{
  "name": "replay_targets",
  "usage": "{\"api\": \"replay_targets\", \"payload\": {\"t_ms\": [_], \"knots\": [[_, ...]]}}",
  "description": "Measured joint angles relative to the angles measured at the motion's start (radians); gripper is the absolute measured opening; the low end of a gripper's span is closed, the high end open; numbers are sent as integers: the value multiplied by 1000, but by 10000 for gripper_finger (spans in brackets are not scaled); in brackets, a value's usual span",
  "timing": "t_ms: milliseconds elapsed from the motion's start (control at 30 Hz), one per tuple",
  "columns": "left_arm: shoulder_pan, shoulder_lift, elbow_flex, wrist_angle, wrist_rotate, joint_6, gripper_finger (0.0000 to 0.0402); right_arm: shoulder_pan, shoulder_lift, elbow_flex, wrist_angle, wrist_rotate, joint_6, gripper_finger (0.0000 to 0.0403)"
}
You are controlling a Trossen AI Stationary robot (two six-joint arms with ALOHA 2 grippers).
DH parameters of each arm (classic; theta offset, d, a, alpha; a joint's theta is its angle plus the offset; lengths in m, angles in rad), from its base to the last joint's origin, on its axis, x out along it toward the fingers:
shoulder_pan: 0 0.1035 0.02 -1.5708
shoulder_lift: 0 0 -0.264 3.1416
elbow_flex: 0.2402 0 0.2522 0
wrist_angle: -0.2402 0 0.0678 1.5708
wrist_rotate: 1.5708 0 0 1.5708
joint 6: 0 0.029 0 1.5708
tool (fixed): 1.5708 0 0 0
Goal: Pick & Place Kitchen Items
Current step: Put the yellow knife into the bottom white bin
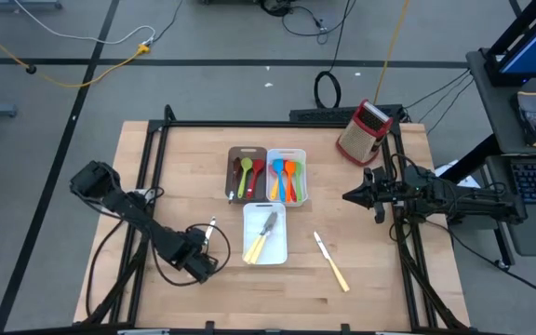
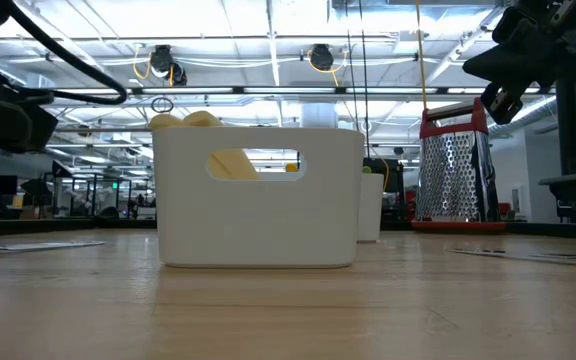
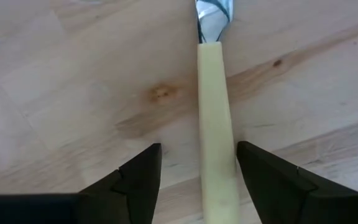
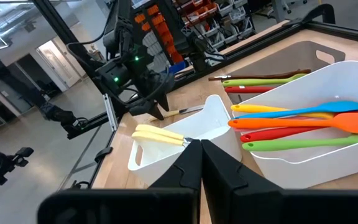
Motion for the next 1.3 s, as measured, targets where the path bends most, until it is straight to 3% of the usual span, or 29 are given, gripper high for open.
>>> {"api": "replay_targets", "payload": {"t_ms": [267, 600, 900, 1300], "knots": [[-1, 14, -1, 9, 14, -24, 210, 0, 0, 0, 0, 0, 0, 0], [-6, 17, 0, 15, 26, -29, 46, 0, 0, 0, 0, 0, 0, 0], [-7, -39, -6, 10, 9, -64, 46, 0, 0, 0, 0, 0, 0, 0], [-13, -299, -7, -4, -96, -158, 46, 0, 0, 0, 0, 0, 0, 0]]}}
